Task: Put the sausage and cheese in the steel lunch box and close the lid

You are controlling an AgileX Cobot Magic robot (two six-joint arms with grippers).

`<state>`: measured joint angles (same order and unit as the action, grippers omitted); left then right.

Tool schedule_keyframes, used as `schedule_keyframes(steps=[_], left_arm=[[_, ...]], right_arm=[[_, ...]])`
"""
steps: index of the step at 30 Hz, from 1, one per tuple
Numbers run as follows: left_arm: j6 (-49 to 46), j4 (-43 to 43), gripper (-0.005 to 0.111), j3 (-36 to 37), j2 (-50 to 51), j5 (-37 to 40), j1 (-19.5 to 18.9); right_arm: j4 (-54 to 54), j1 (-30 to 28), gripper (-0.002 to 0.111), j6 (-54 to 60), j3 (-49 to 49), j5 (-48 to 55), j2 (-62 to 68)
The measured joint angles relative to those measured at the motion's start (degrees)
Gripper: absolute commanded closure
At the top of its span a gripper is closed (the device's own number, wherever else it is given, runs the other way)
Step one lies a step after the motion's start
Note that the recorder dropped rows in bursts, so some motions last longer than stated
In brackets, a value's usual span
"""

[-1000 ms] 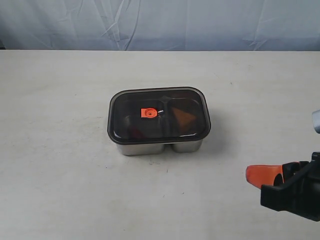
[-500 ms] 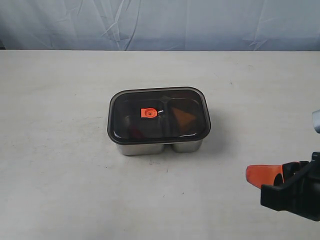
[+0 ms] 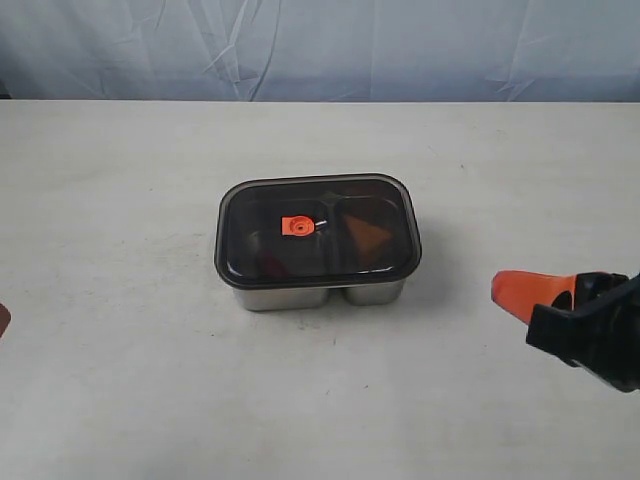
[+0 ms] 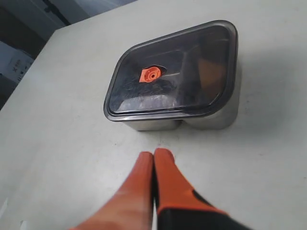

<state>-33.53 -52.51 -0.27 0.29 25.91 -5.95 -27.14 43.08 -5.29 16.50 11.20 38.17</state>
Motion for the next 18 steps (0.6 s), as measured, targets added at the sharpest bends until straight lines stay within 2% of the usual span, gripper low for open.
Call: schedule_keyframes(steps=[13, 18], left_arm=[[0.0, 0.0, 0.044, 0.0, 0.0, 0.0, 0.0], [0.0, 0.0, 0.044, 0.0, 0.0, -0.1, 0.0]], right_arm=[[7.9, 0.0, 0.109, -0.6, 0.0, -0.3, -1.1], [8.2, 0.0, 0.109, -0.9, 0.0, -1.8, -8.9]])
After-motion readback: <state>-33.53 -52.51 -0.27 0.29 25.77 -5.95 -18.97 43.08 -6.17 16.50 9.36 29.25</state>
